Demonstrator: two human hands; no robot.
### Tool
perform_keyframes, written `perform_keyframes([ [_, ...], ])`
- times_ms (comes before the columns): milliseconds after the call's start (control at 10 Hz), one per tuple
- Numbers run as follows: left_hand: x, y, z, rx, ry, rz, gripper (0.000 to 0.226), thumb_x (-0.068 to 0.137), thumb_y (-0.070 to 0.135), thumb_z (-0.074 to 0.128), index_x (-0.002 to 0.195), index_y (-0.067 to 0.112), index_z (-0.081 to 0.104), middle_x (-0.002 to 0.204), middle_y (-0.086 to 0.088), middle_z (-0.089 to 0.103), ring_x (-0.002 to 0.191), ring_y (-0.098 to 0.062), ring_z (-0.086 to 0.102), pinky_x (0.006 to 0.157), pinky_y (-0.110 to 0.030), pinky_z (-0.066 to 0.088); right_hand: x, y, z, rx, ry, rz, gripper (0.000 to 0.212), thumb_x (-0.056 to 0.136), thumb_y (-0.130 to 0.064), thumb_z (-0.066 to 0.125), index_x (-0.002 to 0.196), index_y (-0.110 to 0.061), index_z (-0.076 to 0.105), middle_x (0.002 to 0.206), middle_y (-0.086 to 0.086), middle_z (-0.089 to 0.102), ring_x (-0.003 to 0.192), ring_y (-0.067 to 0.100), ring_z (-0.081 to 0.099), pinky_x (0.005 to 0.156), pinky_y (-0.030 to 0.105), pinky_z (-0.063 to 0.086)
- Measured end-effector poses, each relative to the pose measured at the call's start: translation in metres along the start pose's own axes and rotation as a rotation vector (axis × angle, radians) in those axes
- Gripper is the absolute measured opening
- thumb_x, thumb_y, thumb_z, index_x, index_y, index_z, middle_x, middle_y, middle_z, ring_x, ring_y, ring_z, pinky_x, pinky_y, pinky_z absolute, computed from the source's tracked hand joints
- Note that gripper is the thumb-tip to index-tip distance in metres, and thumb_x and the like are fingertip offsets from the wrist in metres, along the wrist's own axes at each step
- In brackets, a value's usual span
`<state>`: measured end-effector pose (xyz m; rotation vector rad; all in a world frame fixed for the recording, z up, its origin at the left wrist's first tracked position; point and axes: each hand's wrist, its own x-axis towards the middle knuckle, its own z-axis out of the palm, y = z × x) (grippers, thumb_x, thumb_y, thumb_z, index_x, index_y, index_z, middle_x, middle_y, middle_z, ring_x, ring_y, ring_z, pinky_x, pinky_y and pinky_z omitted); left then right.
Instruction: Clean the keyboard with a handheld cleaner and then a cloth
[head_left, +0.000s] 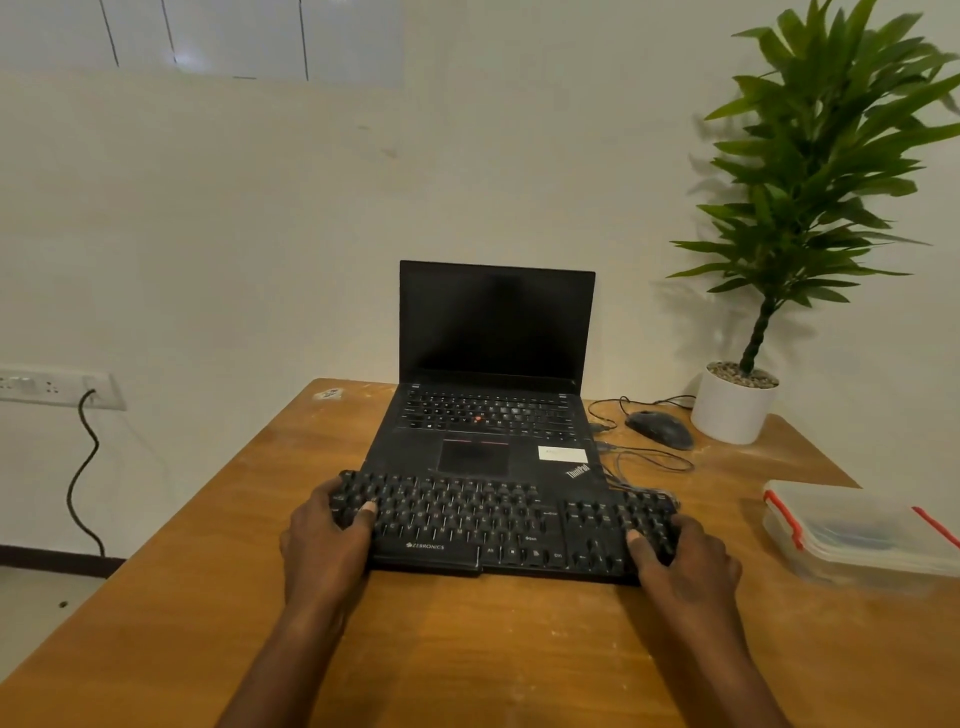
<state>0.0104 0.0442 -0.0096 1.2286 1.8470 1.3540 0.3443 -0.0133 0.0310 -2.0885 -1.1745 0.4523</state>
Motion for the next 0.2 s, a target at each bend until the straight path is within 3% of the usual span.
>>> perform_keyframes([
  [200, -0.0027, -0.0013, 0.0007, 0.064, 0.009, 0.019, 0.058, 0.1, 0.032, 0.069, 0.154, 0.027, 0.047, 0.149, -0.01, 0.05, 0.138, -0.034, 0.046, 0.109, -0.062, 0.048, 0.0045, 0.007, 0.0004, 0.021, -0.018, -0.023, 0.067, 0.095, -0.046, 0.061, 0.15, -0.016, 0.035, 0.148, 0.013, 0.041, 0.138, 0.032, 0.029, 0.108, 0.05, 0.037],
])
